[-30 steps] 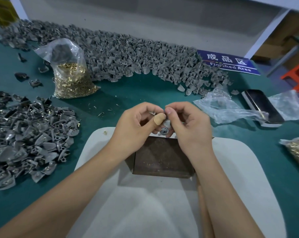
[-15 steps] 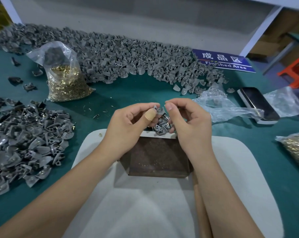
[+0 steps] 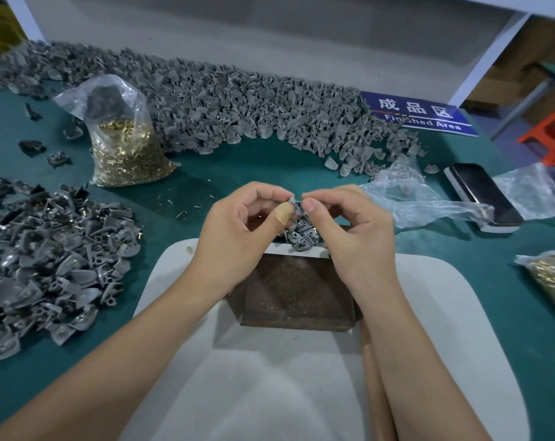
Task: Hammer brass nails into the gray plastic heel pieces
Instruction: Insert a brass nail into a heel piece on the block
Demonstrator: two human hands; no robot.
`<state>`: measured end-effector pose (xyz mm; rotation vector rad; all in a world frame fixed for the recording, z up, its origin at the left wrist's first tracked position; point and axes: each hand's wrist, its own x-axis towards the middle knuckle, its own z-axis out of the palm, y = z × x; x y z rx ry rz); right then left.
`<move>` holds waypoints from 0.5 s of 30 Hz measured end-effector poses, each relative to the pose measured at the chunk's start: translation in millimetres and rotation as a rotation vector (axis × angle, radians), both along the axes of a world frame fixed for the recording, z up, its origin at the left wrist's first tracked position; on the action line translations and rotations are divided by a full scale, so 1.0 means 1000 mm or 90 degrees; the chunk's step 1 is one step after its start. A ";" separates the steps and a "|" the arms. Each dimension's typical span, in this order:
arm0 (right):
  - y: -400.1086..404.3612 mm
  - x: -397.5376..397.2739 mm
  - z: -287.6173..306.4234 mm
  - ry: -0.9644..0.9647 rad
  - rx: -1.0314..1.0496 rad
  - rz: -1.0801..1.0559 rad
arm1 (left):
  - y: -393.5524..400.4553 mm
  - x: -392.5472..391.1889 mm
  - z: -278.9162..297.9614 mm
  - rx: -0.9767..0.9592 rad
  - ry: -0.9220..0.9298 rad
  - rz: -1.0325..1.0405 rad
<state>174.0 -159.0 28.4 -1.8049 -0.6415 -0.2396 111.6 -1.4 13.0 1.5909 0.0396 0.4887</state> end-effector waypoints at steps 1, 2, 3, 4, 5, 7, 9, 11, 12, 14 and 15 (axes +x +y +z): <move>0.000 0.000 0.000 -0.003 -0.004 0.002 | 0.000 0.000 0.000 0.010 -0.002 0.005; 0.000 -0.001 0.000 -0.005 -0.006 0.003 | 0.000 -0.001 0.001 0.019 -0.002 0.009; 0.000 -0.001 0.000 -0.006 -0.007 0.006 | 0.000 -0.001 0.001 0.024 -0.001 0.011; 0.000 -0.001 0.000 -0.006 -0.006 0.010 | 0.000 -0.002 0.002 0.027 0.000 0.012; 0.000 -0.001 0.001 -0.008 -0.005 0.013 | -0.001 -0.002 0.002 0.030 0.001 0.012; 0.001 -0.001 0.001 -0.019 -0.008 0.019 | -0.002 -0.003 0.002 0.035 0.002 0.013; 0.001 -0.002 0.001 -0.029 -0.012 0.021 | -0.003 -0.003 0.001 0.039 -0.003 0.019; 0.002 -0.002 0.000 -0.033 -0.014 0.020 | -0.002 -0.003 0.001 0.043 -0.009 0.025; 0.001 -0.001 0.000 -0.033 -0.015 0.021 | -0.002 -0.003 0.001 0.043 -0.011 0.028; 0.001 -0.001 0.000 -0.035 -0.018 0.024 | -0.001 -0.003 0.000 0.046 -0.011 0.030; 0.001 -0.001 -0.001 -0.035 -0.022 0.026 | -0.001 -0.003 -0.001 0.047 -0.010 0.029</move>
